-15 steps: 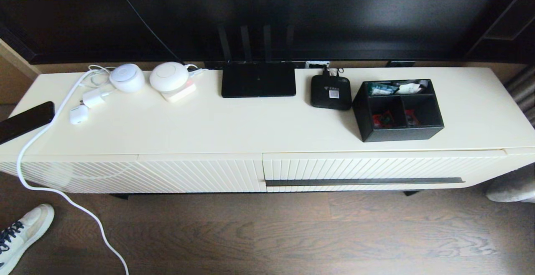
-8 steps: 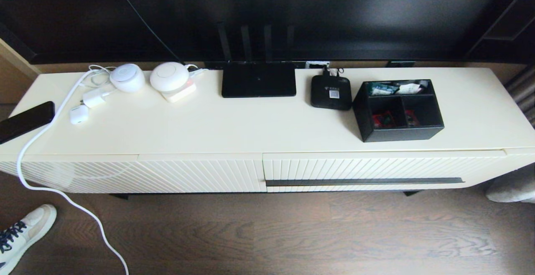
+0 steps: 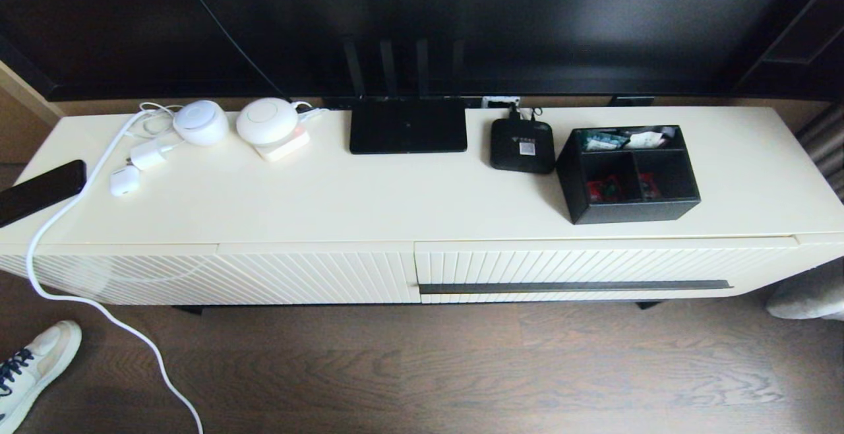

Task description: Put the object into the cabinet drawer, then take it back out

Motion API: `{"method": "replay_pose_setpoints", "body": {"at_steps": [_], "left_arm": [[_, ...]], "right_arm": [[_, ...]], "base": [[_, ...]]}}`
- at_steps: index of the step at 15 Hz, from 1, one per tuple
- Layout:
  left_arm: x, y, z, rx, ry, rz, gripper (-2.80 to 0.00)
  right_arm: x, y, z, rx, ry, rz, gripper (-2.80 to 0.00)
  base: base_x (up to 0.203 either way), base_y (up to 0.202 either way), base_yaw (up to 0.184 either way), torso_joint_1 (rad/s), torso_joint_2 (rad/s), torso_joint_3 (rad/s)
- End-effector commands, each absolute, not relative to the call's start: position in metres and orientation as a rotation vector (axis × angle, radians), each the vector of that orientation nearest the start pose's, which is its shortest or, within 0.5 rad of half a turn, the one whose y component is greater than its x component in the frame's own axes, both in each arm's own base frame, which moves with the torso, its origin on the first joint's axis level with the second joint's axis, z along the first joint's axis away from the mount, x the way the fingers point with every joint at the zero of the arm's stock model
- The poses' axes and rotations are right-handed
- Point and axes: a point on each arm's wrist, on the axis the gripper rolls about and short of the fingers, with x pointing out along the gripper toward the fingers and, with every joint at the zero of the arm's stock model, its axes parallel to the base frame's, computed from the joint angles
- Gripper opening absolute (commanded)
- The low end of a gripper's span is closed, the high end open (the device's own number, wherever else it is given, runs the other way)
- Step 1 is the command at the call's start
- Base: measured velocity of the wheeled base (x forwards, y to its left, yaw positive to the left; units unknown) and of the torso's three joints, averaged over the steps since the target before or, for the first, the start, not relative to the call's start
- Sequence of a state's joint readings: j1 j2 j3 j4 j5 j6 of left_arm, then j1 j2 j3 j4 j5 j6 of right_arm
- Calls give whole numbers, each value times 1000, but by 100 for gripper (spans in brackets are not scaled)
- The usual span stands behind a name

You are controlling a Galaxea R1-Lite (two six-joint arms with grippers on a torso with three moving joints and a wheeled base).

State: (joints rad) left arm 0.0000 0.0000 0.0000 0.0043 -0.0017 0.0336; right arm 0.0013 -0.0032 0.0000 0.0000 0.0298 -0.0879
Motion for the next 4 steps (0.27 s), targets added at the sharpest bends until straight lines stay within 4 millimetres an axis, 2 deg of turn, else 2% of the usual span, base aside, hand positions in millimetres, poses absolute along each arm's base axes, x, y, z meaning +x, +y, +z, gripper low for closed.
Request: {"method": "replay_pose_setpoints", "body": {"at_steps": [1, 4], "left_arm": [[-23, 0, 75, 34, 3, -2, -280], [-23, 0, 75, 34, 4, -2, -280]], "right_arm": [[-23, 1, 75, -86, -3, 32, -280], [-23, 1, 75, -84, -1, 32, -280]], "base": [[0, 0, 0, 0, 0, 0], [0, 0, 0, 0, 0, 0]]}}
